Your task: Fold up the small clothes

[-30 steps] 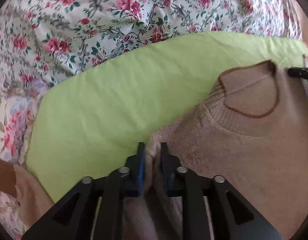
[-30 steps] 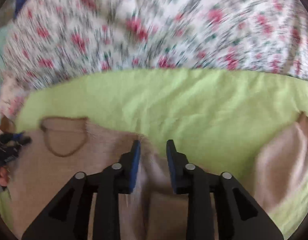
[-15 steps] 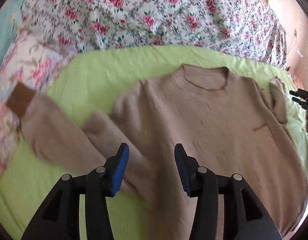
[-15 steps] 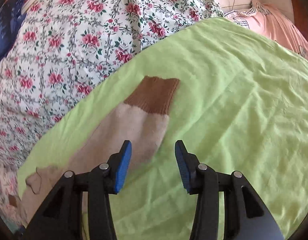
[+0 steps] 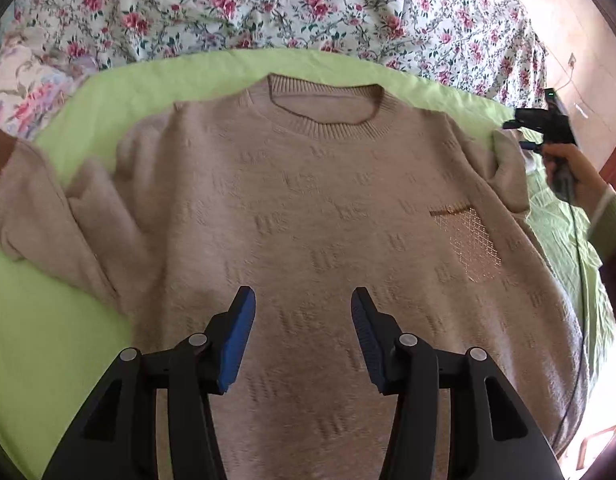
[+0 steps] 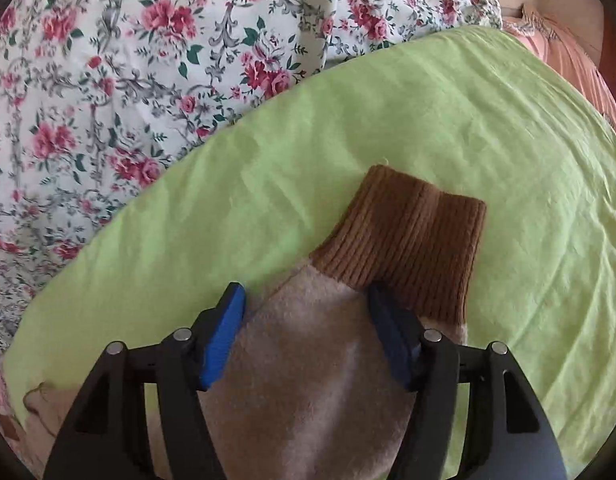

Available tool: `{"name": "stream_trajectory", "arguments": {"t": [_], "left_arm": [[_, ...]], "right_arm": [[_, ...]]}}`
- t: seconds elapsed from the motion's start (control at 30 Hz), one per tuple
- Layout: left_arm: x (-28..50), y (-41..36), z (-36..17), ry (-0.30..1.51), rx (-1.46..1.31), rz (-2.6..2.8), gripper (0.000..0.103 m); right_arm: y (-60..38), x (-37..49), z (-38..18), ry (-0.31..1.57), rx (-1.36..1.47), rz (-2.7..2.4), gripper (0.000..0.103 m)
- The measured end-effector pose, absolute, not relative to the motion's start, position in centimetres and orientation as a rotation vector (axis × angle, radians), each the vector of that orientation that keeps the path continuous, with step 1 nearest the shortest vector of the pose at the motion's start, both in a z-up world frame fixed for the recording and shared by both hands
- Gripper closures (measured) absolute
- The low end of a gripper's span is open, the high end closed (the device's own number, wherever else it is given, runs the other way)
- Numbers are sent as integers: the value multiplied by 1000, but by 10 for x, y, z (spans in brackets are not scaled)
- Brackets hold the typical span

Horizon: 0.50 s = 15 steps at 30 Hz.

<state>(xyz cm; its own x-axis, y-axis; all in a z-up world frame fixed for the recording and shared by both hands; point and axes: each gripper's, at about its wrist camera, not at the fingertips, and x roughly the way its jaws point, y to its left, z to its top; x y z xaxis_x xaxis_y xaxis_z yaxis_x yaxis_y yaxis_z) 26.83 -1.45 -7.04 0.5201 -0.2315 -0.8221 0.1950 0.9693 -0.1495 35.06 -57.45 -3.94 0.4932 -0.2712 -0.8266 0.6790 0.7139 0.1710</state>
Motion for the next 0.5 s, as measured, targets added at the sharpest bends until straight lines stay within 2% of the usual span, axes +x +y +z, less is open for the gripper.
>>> {"name": "stream_trajectory", "arguments": {"t": [0.03, 0.07, 0.27, 0.5], "left_arm": [[267, -15, -72, 1000, -56, -261, 52], [266, -13, -73, 1008, -66, -266, 52], [256, -8, -76, 1023, -87, -272, 52], [239, -1, -68, 1003, -133, -305, 52]], "right_arm": [[-573, 349, -39, 870, 494, -629, 82], [-572, 345, -37, 856, 482, -636, 92], [-541, 308, -5, 700, 540, -395, 94], [-399, 296, 50, 611, 469, 82, 94]]}}
